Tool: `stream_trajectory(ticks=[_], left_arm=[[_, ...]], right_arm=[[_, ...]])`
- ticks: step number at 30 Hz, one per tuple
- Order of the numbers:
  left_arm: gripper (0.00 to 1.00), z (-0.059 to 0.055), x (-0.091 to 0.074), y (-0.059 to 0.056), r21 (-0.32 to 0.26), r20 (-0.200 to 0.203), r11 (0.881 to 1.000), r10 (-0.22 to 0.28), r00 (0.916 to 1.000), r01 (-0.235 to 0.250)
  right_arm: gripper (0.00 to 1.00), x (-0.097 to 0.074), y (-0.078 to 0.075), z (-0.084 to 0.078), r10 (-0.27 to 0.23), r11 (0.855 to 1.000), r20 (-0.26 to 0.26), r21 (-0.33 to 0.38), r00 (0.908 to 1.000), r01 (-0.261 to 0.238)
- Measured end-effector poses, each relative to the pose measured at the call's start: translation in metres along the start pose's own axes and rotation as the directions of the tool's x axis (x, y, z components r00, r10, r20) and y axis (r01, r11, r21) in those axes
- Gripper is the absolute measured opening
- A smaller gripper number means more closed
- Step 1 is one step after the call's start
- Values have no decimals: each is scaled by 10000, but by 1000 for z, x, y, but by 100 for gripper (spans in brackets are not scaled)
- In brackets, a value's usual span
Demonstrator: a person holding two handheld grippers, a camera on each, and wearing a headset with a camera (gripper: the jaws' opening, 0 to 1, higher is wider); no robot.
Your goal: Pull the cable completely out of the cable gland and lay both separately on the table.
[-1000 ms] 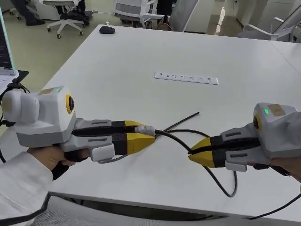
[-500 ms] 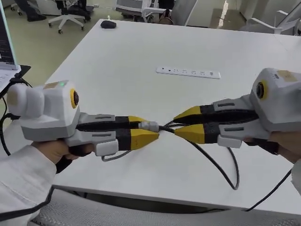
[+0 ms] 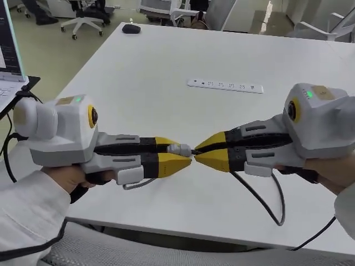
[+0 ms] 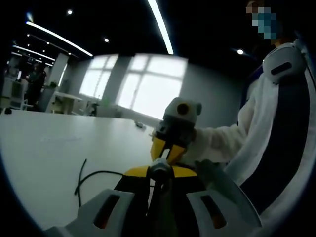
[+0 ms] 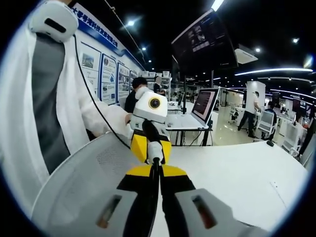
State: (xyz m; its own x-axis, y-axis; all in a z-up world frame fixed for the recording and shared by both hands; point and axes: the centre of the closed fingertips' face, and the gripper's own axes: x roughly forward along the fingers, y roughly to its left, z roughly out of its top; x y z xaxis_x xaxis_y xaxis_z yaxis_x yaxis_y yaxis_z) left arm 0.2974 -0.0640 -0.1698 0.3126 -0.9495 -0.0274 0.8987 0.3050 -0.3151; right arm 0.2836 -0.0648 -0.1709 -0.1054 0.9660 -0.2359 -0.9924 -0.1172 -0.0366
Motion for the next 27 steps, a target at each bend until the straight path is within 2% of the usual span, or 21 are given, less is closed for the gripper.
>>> stream_trajectory(ticks=[7, 14, 24, 27], left_arm=[[16, 0, -1, 3, 22, 10, 10000, 70, 10000, -70], [16, -4, 0, 2, 113, -237, 9999, 65, 9997, -62], [16, -1, -2, 5, -5, -39, 9999, 161, 9999, -161], [16, 0, -2, 6, -8, -26, 9997, 238, 9997, -238]], right_arm=[[4, 1, -1, 0, 83, 9999, -60, -65, 9999, -84], [3, 1, 1, -5, 174, 9997, -229, -148, 9996, -177], [3, -4, -3, -9, -38, 9999, -146, -147, 9999, 36], [3, -10, -5, -15, -137, 9999, -292, -105, 9995, 134]])
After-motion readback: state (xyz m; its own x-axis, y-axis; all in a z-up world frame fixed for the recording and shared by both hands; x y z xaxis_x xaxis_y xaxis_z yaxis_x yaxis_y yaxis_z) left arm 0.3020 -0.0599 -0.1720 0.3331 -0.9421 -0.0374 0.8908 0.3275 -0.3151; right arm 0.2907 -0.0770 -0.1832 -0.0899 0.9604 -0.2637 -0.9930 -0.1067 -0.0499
